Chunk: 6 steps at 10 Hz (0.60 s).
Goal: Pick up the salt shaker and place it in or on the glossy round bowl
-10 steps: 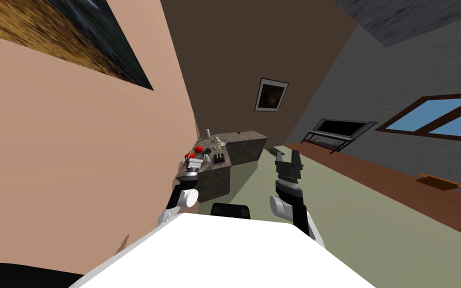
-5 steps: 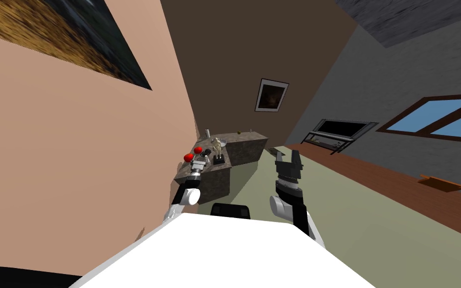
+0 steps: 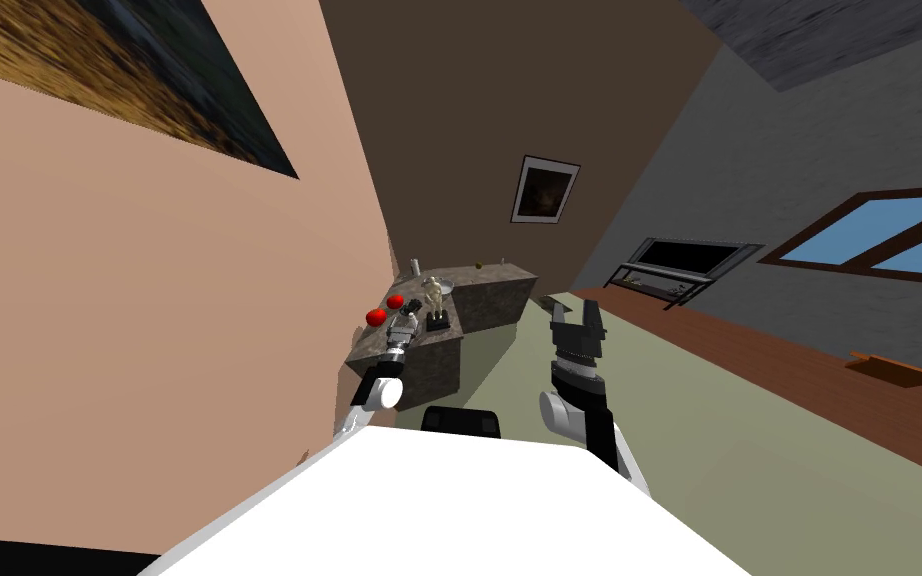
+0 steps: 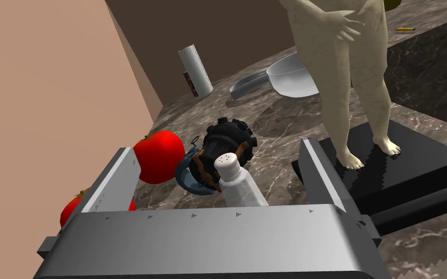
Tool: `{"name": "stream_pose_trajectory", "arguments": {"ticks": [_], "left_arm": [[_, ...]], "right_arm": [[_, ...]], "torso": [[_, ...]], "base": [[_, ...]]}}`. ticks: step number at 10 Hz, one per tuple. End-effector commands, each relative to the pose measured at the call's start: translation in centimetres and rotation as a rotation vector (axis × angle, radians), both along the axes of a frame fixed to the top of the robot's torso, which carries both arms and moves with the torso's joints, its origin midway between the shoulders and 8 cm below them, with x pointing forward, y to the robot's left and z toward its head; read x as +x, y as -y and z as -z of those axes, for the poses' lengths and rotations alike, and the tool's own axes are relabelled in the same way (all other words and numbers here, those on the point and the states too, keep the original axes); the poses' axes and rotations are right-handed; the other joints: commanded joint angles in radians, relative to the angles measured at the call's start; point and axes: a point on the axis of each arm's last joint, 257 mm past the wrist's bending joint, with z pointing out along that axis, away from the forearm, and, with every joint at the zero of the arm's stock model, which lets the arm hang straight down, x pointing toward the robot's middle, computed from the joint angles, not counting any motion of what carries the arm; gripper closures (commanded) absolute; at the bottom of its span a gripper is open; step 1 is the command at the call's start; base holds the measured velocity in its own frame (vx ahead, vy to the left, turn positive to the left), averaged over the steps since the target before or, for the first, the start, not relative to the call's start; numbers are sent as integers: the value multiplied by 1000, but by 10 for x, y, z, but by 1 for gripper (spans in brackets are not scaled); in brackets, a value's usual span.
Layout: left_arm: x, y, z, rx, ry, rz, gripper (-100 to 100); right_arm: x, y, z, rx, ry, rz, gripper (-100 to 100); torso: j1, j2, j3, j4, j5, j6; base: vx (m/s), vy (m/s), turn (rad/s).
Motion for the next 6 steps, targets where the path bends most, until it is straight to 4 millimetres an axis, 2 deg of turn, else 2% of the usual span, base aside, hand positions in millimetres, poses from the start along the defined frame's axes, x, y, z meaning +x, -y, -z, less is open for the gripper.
{"name": "stream_pose_trajectory", "arguments": {"ticks": [1,6], "left_arm": [[2,-2,19,-67,-39,13,-100],[7,-5,66,-210,-134,36,-100]], "right_arm": [[0,0,0,0,0,0,0],[0,0,0,0,0,0,0]], "torso": [[0,0,0,0,0,0],[1,-1,0,0,0,0]], "base": [[53,11,11],[57,20,13]]}}
